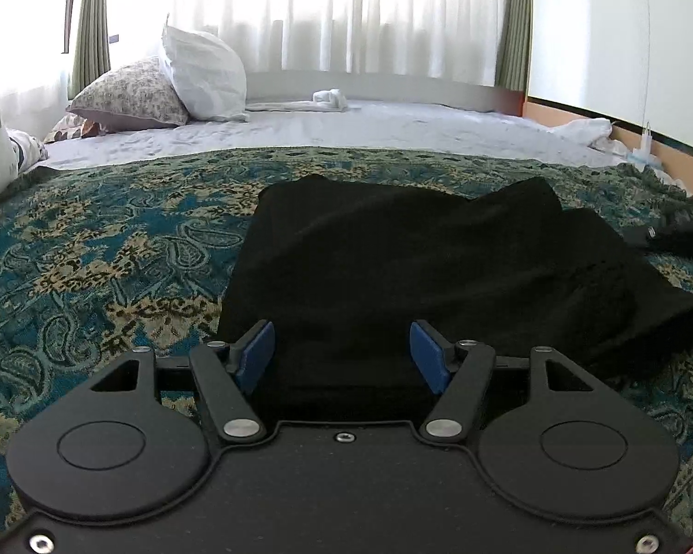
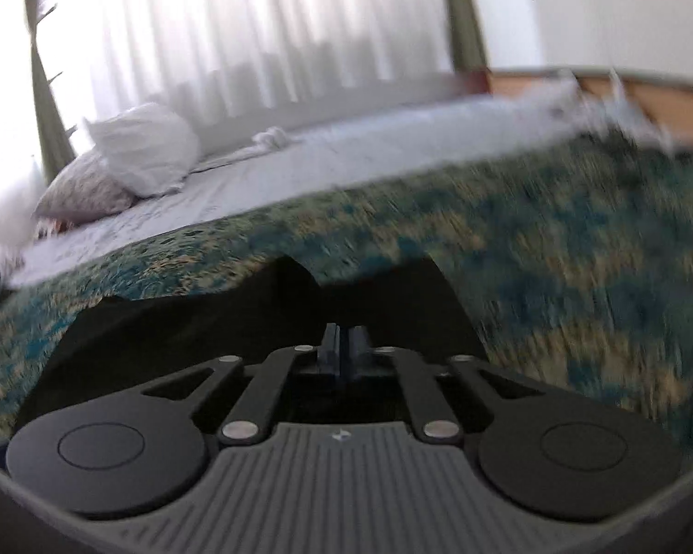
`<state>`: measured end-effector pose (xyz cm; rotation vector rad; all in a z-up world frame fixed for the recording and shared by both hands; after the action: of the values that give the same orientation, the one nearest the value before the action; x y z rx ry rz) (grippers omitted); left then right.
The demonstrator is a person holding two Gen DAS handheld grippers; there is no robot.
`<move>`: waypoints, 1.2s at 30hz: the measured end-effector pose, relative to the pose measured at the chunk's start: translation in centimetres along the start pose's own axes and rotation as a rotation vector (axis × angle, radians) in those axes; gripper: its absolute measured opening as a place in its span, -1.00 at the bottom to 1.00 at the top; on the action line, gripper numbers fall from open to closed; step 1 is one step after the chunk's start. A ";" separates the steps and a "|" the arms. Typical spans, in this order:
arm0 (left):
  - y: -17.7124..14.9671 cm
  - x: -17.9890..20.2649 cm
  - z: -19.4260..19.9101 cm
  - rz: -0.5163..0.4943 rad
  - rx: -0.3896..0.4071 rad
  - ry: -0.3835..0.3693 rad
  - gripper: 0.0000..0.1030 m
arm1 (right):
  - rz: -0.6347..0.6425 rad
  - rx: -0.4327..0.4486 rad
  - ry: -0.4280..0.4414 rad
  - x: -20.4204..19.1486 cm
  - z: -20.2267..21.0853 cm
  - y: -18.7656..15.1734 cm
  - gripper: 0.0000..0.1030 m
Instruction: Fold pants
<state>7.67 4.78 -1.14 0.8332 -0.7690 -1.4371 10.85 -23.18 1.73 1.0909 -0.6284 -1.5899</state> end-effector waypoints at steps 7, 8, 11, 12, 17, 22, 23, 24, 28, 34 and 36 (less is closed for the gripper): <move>-0.4 -0.3 -0.6 0.016 -0.006 -0.004 0.27 | -0.076 -0.127 0.067 0.8 -3.5 -0.8 0.28; -0.4 -0.3 -0.7 0.015 -0.006 -0.004 0.27 | -0.080 -0.132 0.062 0.6 -4.4 -0.6 -0.03; -0.1 -0.4 -0.4 0.018 -0.004 0.011 0.26 | -0.121 -0.146 0.055 0.4 -5.4 0.0 -0.68; 0.0 -0.3 -0.2 0.020 0.002 0.012 0.25 | -0.134 -0.137 0.063 0.5 -5.0 0.1 -0.73; 0.8 0.0 1.5 0.034 0.049 -0.040 0.25 | -0.014 -0.010 -0.043 0.5 -0.4 0.3 -0.80; 1.1 1.5 1.9 -0.017 0.066 -0.057 0.25 | -0.070 -0.005 -0.100 3.6 0.8 -0.3 -0.79; 1.1 1.8 1.8 -0.029 0.062 -0.054 0.25 | -0.082 -0.007 -0.109 4.2 0.8 -0.5 -0.75; 0.9 2.1 1.6 -0.041 0.055 -0.049 0.25 | -0.088 -0.010 -0.117 4.7 0.8 -0.7 -0.72; 0.2 2.4 1.2 -0.066 0.033 -0.040 0.25 | -0.131 -0.006 -0.105 5.6 1.7 -1.5 0.11; 1.2 2.0 1.3 -0.073 0.045 -0.043 0.25 | -0.072 0.101 -0.059 3.1 5.9 -3.3 0.19; 3.3 2.0 1.4 -0.103 0.103 -0.052 0.25 | 0.013 0.095 -0.048 1.4 6.1 -3.6 0.19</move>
<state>8.14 2.65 2.33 0.9287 -0.8551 -1.5256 3.75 -24.18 0.96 1.1189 -0.7473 -1.5926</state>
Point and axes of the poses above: each gripper's, at about its wrist camera, not at the fingertips, and z roughly against the way its jaws point, x to its right, y to its top, the point moved 3 cm from there along -z, roughly the way its jaws point, and after that the axes turned 8 degrees about y, right-handed, at the moved point
